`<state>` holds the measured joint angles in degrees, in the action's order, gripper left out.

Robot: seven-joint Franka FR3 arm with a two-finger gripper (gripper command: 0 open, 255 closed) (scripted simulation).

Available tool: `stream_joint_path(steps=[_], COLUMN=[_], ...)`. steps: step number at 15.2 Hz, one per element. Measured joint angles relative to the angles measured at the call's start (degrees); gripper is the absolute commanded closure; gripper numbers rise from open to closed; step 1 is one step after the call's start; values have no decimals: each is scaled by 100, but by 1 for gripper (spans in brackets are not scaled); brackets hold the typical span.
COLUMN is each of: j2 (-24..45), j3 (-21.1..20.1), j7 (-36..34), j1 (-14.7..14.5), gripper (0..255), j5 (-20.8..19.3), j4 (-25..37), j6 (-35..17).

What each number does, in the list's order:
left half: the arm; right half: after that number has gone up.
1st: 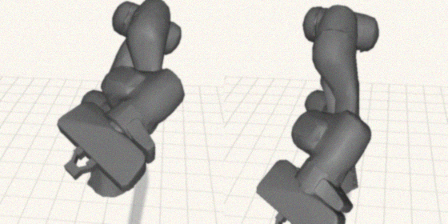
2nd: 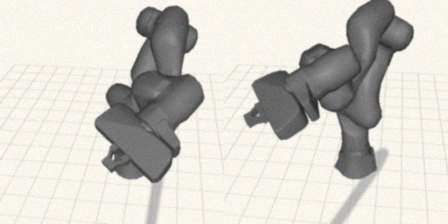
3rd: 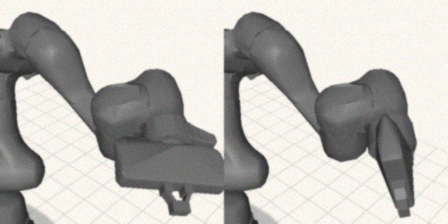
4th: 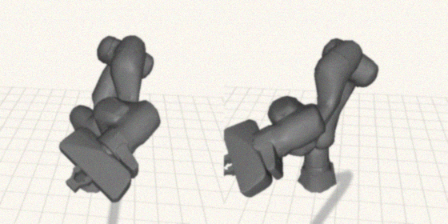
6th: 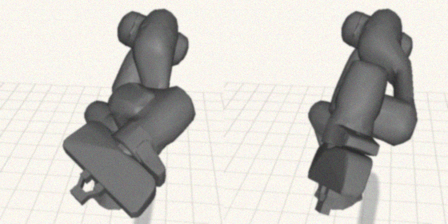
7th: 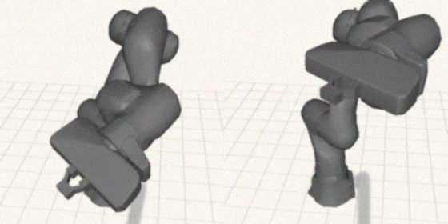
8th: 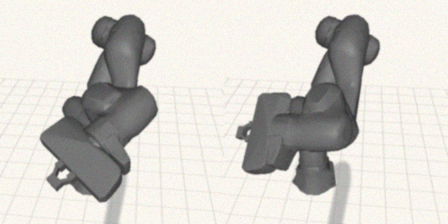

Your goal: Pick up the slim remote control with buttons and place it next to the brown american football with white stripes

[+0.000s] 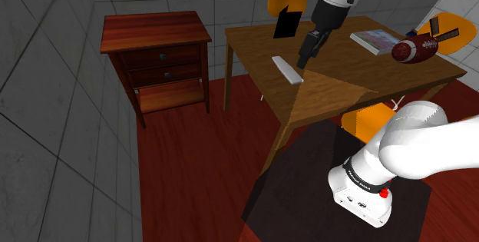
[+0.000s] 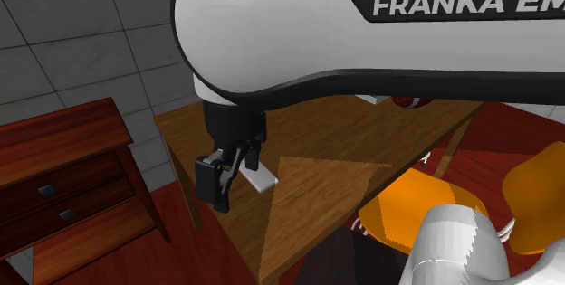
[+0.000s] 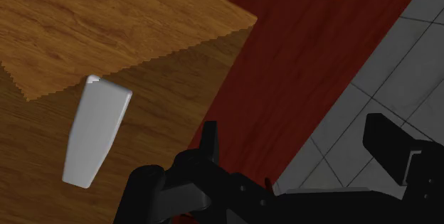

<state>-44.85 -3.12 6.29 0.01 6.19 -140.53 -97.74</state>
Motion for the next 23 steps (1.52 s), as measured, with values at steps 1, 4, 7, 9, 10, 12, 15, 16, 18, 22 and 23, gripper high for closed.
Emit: stream_joint_path(steps=[1,4,7,9,10,12,15,16,18,22,23], j2=[0,321,815,1088,1270,1631,2202,2359,2705,3424,3577], j3=[0,71,152,176,207,285,401,447,522,680,710], j7=[0,-38,-117,-216,-251,-295,-386,-407,-477,-622,-676], j1=[0,148,336,443,507,638,822,885,994,1194,1233], gripper=[0,0,0,0,0,0,0,0,0,0,0], j5=[0,-88,-190,-236,-273,-347,-446,-480,-535,-615,-628], j4=[0,-3,15,-31,57,74,292,316,389,720,780], j6=[0,-293,-733,-1034,-1119,-1439,-1769,-1890,-2144,-2500,-2585])
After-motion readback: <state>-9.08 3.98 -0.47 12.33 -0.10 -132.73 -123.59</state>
